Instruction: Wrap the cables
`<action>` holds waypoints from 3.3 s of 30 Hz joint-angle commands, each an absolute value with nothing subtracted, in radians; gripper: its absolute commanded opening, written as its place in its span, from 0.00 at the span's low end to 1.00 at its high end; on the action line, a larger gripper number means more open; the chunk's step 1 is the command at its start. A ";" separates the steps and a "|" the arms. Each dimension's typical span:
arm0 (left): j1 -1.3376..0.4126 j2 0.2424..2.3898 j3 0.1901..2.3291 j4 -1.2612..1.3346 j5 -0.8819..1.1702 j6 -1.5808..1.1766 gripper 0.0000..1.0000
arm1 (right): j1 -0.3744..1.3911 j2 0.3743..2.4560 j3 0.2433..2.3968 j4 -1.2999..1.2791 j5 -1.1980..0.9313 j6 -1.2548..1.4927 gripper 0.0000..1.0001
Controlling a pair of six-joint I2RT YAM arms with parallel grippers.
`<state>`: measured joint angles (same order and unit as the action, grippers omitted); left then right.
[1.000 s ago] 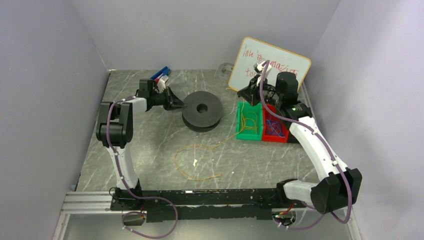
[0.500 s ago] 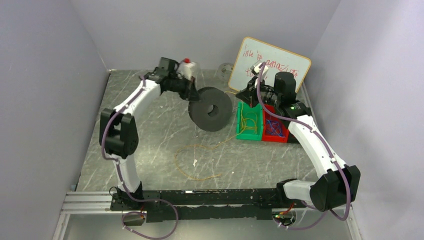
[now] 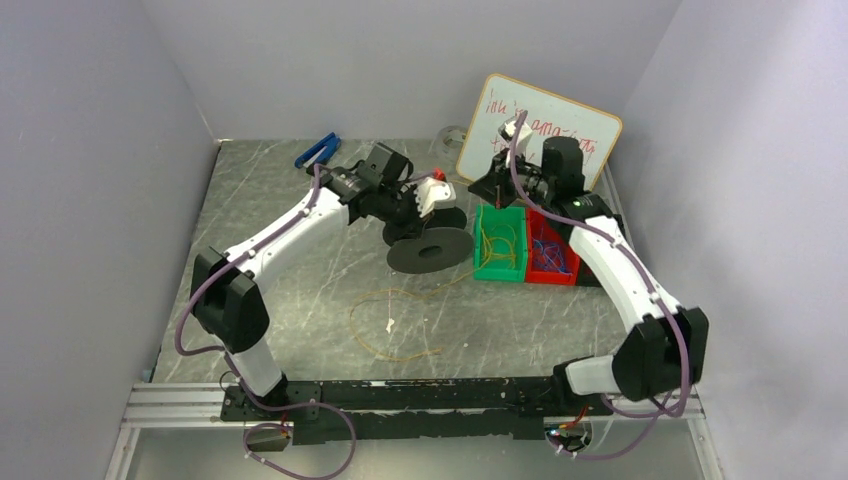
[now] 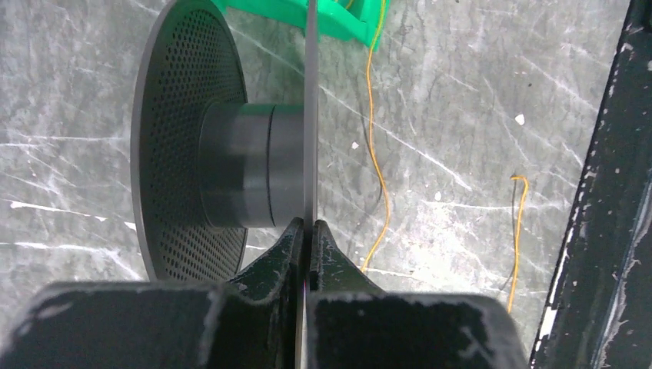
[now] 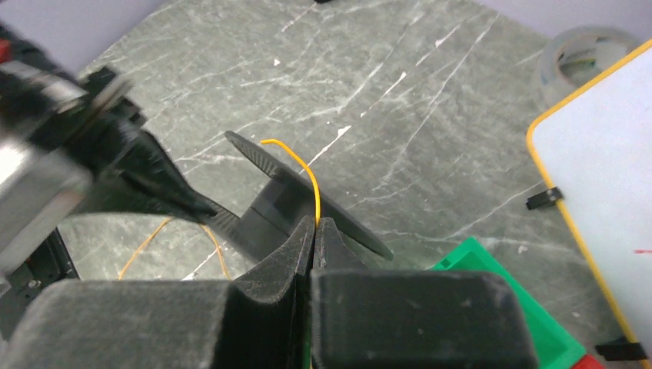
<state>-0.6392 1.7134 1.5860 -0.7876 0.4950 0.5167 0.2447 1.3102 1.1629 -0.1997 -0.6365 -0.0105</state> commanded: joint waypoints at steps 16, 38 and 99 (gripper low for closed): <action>-0.661 1.682 1.570 -0.729 0.364 0.512 0.27 | 0.259 1.580 1.256 -0.263 -0.877 0.023 0.00; -0.601 1.586 1.616 -0.715 0.487 0.432 0.94 | 0.262 1.649 1.213 -0.198 -0.780 0.074 0.00; -0.297 1.467 1.207 -0.449 0.645 0.518 0.03 | 0.322 1.482 1.369 -0.333 -0.366 -0.033 0.00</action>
<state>-0.2478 1.5303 1.1007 -0.2596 0.7425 0.4568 0.2840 1.5578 1.2747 -0.3122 -0.5438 0.0326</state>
